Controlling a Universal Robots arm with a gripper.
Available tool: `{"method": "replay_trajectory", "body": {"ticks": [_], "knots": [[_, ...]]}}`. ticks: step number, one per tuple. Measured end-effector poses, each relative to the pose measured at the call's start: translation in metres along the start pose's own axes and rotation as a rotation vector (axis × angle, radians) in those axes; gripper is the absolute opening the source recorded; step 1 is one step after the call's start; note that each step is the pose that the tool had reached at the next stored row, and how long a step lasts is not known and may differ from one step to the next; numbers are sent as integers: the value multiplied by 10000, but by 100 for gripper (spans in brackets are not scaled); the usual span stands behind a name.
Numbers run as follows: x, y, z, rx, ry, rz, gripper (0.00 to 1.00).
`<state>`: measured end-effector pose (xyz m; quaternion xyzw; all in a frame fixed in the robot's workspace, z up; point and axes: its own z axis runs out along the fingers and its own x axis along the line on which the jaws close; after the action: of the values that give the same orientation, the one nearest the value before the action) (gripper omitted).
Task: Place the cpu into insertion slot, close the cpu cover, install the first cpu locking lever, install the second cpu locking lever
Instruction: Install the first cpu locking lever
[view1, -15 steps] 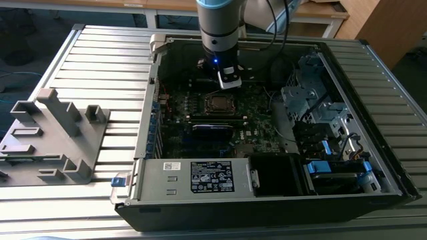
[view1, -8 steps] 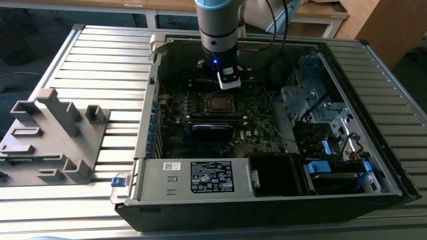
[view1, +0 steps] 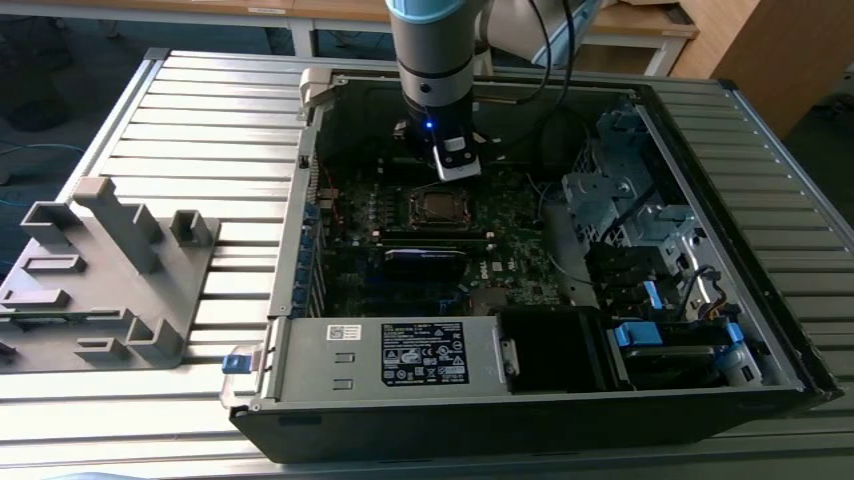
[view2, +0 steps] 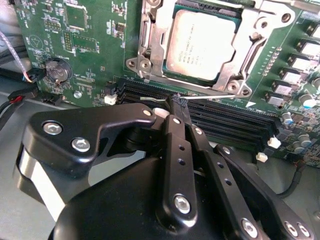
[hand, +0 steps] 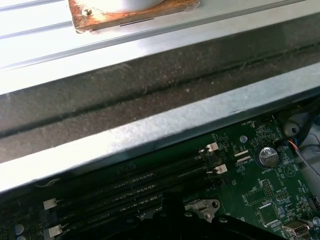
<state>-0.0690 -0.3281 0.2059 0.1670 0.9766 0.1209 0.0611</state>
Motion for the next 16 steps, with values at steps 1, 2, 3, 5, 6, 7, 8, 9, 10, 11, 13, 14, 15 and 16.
{"method": "replay_trajectory", "body": {"ticks": [1,2,3,5,6,7,8,9,10,11,13,14,15,16], "knots": [[0,0,2,0,0,0,10],[0,-1,5,0,0,0,10],[1,-2,7,1,1,0,10],[1,-4,14,0,0,0,10],[2,-5,20,0,0,0,10],[2,-7,26,1,1,0,10],[3,-9,33,2,1,0,10],[3,-11,41,2,1,0,10],[4,-12,45,1,1,0,10],[4,-13,45,3,1,0,10],[4,-13,46,4,1,0,10],[2,-12,48,2,1,1,10],[-3,-10,51,0,0,1,10],[-10,-9,55,-1,0,1,10]]}}
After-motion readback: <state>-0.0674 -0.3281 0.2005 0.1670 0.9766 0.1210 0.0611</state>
